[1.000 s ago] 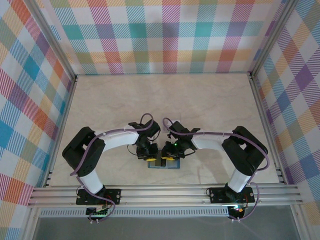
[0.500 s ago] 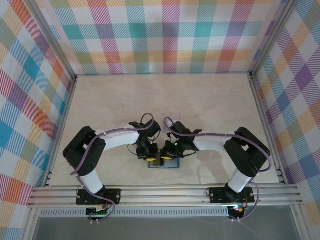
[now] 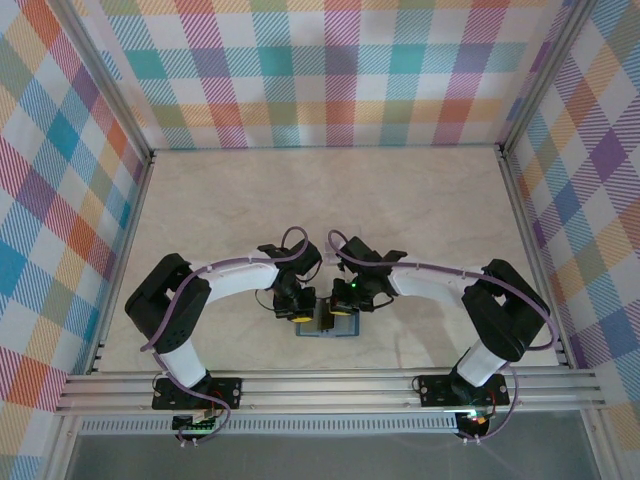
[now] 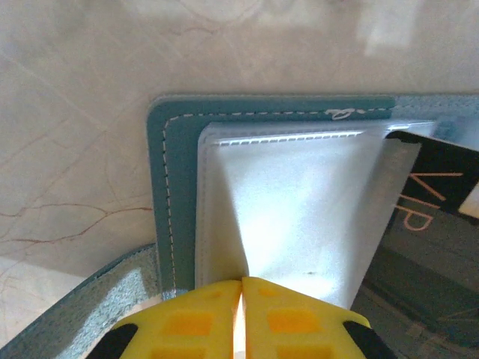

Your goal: Take the credit cards out of the card holder

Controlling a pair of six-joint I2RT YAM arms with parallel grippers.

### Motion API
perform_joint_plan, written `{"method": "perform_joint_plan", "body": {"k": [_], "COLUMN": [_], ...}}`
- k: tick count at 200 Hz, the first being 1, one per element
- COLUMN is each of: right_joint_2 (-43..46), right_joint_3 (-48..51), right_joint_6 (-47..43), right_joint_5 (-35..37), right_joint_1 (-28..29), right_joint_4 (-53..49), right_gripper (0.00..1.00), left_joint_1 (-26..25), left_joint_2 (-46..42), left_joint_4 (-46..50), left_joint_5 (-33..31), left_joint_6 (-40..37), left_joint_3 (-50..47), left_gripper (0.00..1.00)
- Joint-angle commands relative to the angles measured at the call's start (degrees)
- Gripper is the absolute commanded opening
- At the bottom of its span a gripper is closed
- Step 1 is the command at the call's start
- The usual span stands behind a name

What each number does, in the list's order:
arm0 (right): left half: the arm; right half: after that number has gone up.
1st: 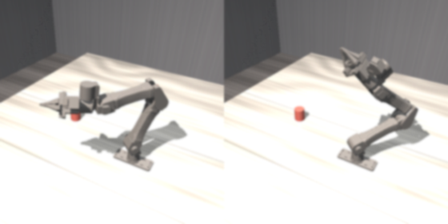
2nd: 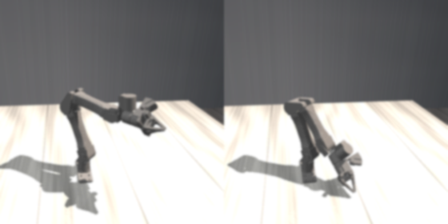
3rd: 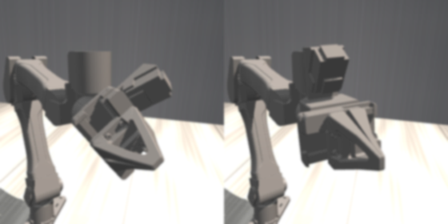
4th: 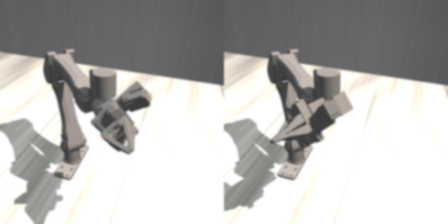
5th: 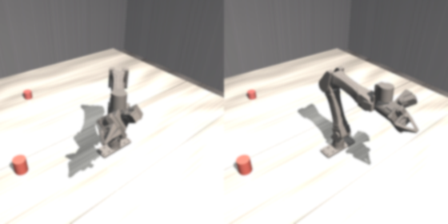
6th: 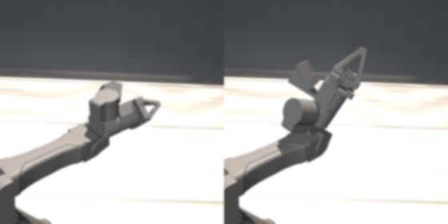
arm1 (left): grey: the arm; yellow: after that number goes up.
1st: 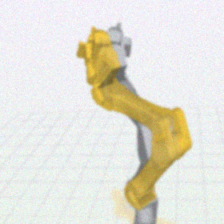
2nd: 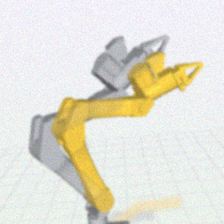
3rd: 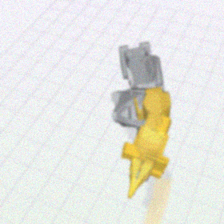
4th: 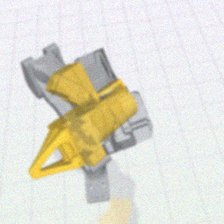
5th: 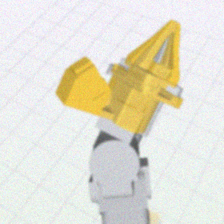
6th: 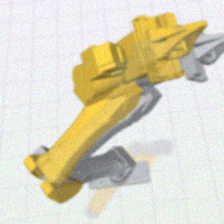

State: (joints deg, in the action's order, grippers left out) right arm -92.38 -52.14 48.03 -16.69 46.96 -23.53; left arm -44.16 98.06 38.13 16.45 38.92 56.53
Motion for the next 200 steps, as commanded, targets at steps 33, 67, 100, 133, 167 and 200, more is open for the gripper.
{"method": "perform_joint_plan", "body": {"k": [33, 67, 100, 133, 167, 200], "right_joint_2": [0.76, 1.72, 4.88, 7.9, 9.69, 9.38], "right_joint_3": [-2.88, -2.96, -2.4, -3.6, -7.23, -11.71], "right_joint_6": [-2.68, -2.61, -2.41, -4.71, -15.05, -31.68], "right_joint_5": [5.66, 4.82, 3.36, 4.72, 8.13, 12.0], "right_joint_1": [0.49, 0.5, 0.5, 0.42, 0.15, -0.59], "right_joint_4": [-10.91, -9.9, -7.2, -7.67, -12.31, -15.68], "right_gripper": [0.02, 0.01, 0.0, 0.0, 0.0, 0.0], "left_joint_1": [-0.62, -0.58, -0.6, -0.19, 1.6, 3.81], "left_joint_2": [1.36, -1.12, -4.27, -7.48, -10.87, -13.57], "left_joint_4": [2.05, 2.01, 3.08, 4.25, 4.5, 4.59], "left_joint_5": [-3.25, -3.12, -4.09, -5.79, -6.34, -5.94], "left_joint_6": [0.15, 0.76, 1.45, 2.01, 2.0, 1.38], "left_joint_3": [-3.44, -2.99, -2.57, -1.95, -3.04, -4.31], "left_gripper": [0.13, 0.14, 0.15, 0.16, 0.16, 0.17]}}
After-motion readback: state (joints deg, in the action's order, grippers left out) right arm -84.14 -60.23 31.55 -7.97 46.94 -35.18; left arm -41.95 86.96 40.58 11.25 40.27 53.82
